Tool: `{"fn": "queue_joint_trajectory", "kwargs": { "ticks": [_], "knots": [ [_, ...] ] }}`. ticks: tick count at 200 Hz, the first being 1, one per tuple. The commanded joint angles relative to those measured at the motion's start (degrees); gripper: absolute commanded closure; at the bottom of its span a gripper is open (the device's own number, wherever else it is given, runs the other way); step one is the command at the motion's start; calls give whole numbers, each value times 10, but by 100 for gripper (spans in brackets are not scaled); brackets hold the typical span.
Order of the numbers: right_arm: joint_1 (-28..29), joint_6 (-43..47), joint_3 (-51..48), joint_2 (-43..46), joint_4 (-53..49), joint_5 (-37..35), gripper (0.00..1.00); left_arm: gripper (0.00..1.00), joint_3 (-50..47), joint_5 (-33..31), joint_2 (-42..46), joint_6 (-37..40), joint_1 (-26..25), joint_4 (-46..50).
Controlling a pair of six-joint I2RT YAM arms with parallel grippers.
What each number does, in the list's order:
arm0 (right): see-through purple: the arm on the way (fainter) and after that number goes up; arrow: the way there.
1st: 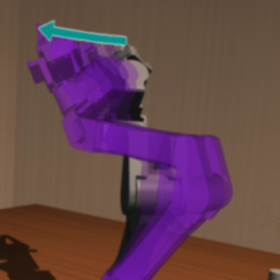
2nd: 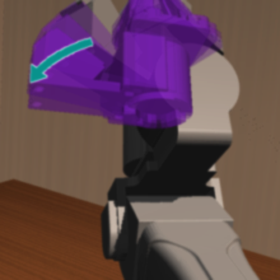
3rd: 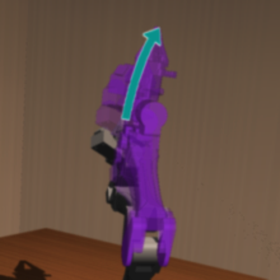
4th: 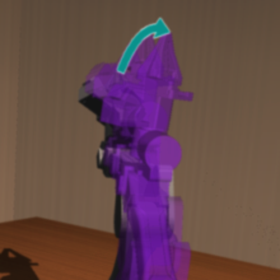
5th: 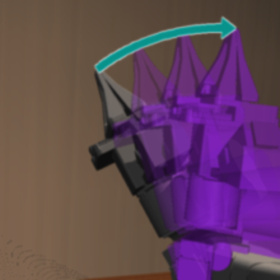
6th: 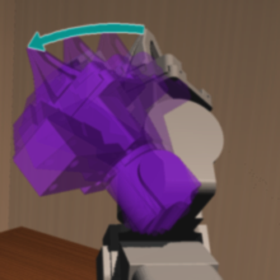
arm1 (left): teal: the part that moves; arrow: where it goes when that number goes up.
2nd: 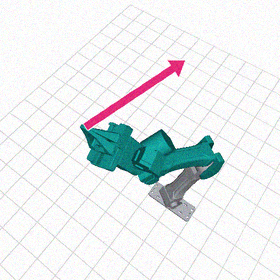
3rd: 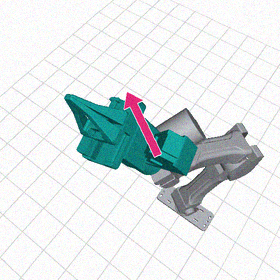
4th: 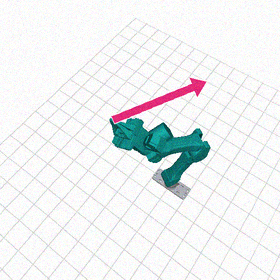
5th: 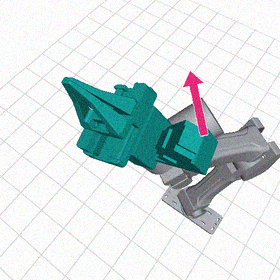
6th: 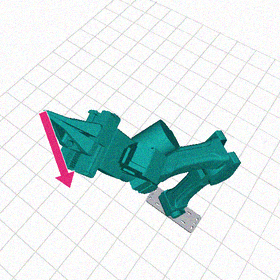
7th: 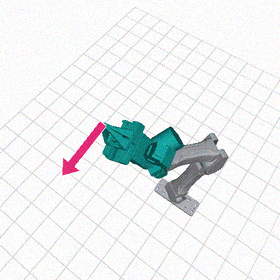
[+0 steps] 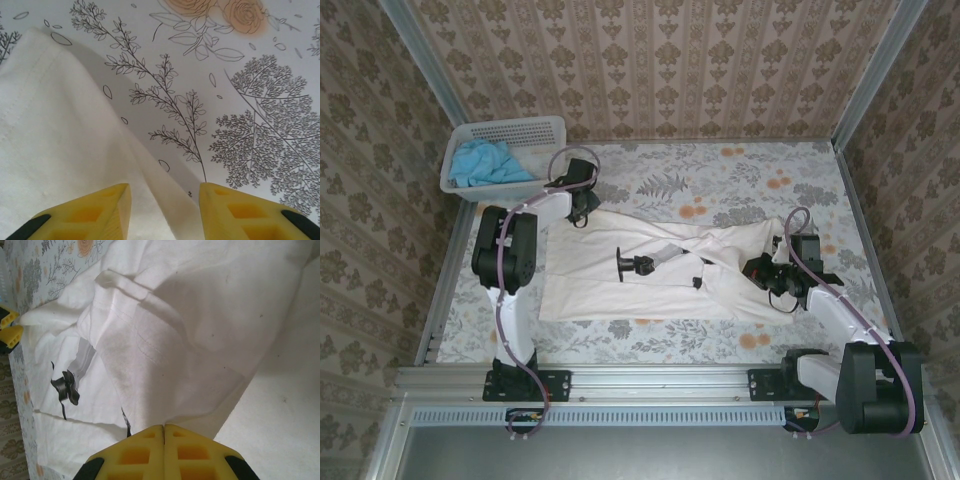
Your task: Fold and stack the t-shirts
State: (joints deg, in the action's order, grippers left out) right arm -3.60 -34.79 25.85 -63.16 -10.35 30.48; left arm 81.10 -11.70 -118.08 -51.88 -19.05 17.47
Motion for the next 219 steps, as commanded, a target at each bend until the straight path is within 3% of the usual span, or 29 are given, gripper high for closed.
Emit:
{"fn": "queue_joint_trajectory", "kwargs": {
  "ticks": [1, 21, 67, 154, 187, 219],
  "knots": [
    [-4, -8, -3, 1, 12, 16, 98, 62, 24, -10, -15, 6, 3, -3],
    [-4, -7, -2, 3, 9, 17, 98, 70, 28, -9, -18, 8, 3, -6],
    [-4, -10, 0, 12, 5, 17, 98, 100, 23, -23, 1, 24, 0, -15],
    [-5, -37, 41, 41, -29, 33, 100, 100, -151, -121, 201, 55, -48, -42],
    [-10, -47, 40, 52, -41, 26, 100, 100, -208, -119, 261, 53, -60, -32],
    [-25, -62, 39, 67, -38, 30, 100, 100, -221, -113, 263, 59, -63, -23]
  ]
}}
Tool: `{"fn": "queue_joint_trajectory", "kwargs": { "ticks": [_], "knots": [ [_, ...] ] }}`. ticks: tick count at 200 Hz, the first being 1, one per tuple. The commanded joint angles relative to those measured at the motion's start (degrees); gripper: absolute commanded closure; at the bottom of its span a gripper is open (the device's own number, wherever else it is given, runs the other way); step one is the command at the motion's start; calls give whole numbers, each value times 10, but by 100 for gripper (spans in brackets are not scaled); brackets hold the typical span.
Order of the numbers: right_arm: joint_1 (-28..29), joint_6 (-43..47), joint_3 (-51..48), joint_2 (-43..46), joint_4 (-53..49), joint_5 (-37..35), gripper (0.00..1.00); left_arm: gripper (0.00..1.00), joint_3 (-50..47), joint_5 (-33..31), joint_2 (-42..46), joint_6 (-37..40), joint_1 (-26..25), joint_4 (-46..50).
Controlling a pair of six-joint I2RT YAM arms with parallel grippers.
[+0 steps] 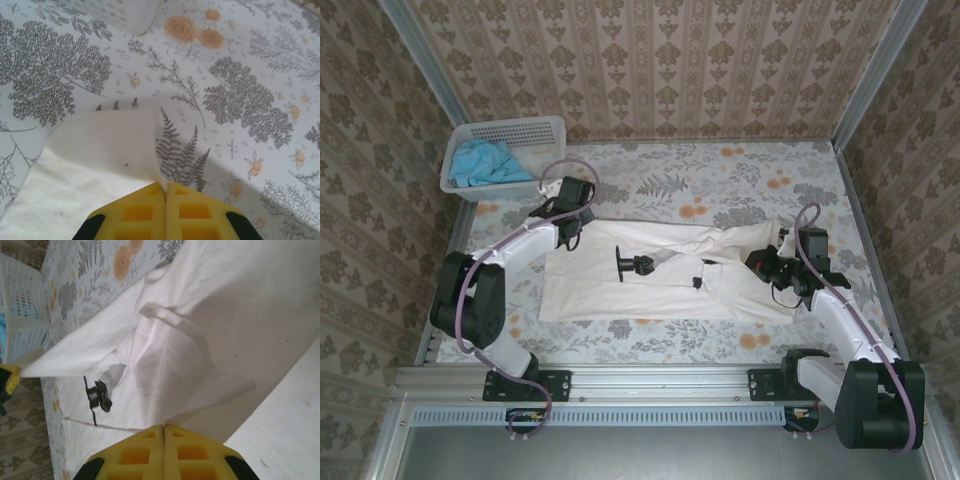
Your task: Fold and stack the t-shirts
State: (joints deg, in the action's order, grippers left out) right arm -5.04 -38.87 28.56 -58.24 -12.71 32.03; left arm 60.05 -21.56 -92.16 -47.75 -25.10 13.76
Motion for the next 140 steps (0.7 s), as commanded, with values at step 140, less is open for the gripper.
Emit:
{"fn": "queue_joint_trajectory", "kwargs": {
  "ticks": [140],
  "knots": [
    [-29, -26, 21, 39, -72, 44, 100, 88, -109, -22, 36, -84, -7, -6]
  ]
}}
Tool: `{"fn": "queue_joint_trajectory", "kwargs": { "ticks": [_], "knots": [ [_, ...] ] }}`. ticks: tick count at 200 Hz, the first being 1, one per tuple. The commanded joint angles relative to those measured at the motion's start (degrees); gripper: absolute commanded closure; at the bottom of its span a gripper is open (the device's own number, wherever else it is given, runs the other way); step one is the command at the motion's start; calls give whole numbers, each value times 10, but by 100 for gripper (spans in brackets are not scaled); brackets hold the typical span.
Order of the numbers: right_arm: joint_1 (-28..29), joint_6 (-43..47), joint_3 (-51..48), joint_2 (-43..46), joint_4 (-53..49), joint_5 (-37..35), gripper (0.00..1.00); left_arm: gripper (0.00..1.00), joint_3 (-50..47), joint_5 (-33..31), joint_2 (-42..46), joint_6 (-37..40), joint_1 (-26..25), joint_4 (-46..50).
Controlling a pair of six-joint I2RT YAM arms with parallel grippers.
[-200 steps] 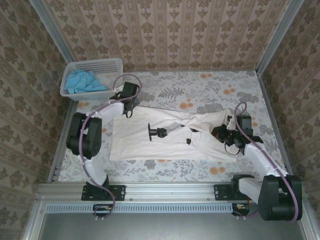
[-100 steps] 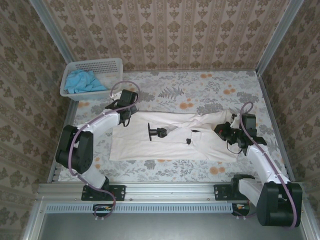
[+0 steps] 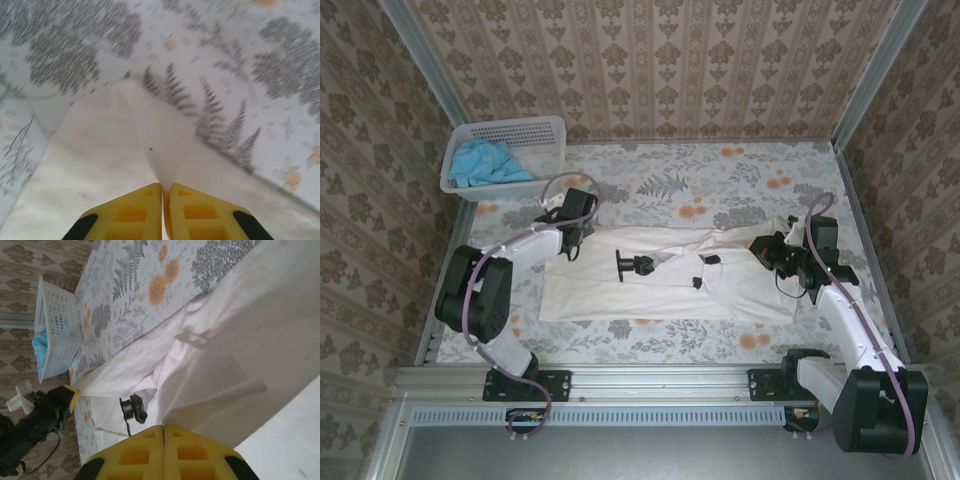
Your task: Fold and stack the t-shirts
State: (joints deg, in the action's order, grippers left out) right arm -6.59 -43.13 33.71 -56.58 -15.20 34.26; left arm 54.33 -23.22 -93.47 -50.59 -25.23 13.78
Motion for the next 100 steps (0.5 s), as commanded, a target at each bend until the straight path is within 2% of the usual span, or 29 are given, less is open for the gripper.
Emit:
{"fn": "queue_joint_trajectory", "kwargs": {
  "ticks": [1, 11, 25, 37, 47, 70, 83, 93, 100],
  "knots": [
    [-14, 17, -32, 23, -47, 22, 100, 88, -55, -5, 51, -57, -6, -7],
    [-22, 17, -48, 25, -48, 20, 100, 87, -78, -2, 69, -71, -6, -13],
    [-36, 14, -66, 25, -45, 20, 100, 73, -102, -8, 95, -96, -5, -2],
    [-53, 13, -78, 26, -44, 17, 100, 72, -127, -16, 124, -109, -5, -1],
    [-71, 9, -88, 29, -43, 13, 93, 71, -142, -18, 148, -112, 0, -5],
    [-117, -13, -111, 40, -20, 26, 91, 69, -148, -27, 189, -111, 19, 26],
    [-130, -26, -121, 50, -8, 29, 83, 66, -153, -17, 202, -105, 38, 27],
    [-135, -34, -124, 57, -2, 26, 81, 60, -149, -9, 207, -91, 57, 26],
    [-135, -35, -124, 61, 0, 23, 77, 51, -145, -4, 207, -79, 69, 22]
  ]
}}
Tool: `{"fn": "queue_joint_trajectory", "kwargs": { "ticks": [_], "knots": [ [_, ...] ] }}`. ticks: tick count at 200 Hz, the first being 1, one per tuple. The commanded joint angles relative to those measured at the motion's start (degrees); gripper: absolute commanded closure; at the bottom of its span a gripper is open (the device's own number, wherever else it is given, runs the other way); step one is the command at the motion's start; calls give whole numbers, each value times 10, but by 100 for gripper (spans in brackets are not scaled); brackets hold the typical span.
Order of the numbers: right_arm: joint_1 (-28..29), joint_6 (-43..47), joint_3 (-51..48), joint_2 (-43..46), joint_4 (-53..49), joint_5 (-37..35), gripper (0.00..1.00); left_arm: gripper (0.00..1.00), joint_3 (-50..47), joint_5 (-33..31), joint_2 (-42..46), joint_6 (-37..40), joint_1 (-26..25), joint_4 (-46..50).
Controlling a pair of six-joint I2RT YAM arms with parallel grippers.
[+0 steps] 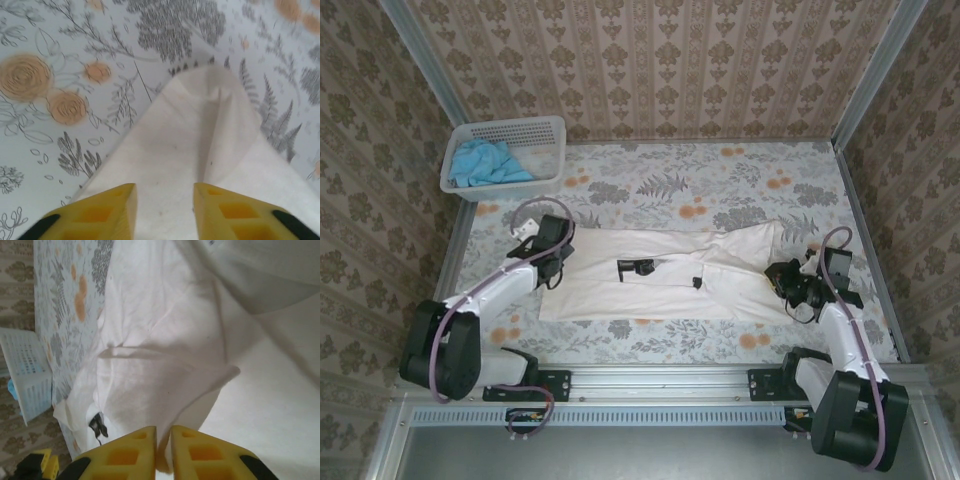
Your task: Fold and stack the t-shirts
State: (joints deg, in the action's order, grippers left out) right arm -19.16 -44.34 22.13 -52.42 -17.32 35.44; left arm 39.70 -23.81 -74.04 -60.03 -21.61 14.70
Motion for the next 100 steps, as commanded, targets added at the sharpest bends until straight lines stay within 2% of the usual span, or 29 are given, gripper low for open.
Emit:
{"fn": "queue_joint_trajectory", "kwargs": {
  "ticks": [1, 10, 35, 64, 79, 100],
  "knots": [
    [-9, -23, -8, 21, 21, 11, 76, 50, 1, 5, 13, 17, 33, 11],
    [-9, -26, -7, 25, 21, 9, 69, 47, 12, 38, 5, 62, 50, -13],
    [-9, -18, -3, 39, 12, -2, 64, 34, 105, 89, -59, 150, 62, 31],
    [4, -9, 13, 47, 16, -23, 57, 25, 213, 74, -158, 195, 39, 108],
    [40, 6, 37, 28, 18, -51, 55, 24, 263, 61, -206, 214, 26, 131],
    [125, 35, 85, -33, 18, -106, 54, 24, 347, 37, -278, 236, 3, 185]
  ]
}}
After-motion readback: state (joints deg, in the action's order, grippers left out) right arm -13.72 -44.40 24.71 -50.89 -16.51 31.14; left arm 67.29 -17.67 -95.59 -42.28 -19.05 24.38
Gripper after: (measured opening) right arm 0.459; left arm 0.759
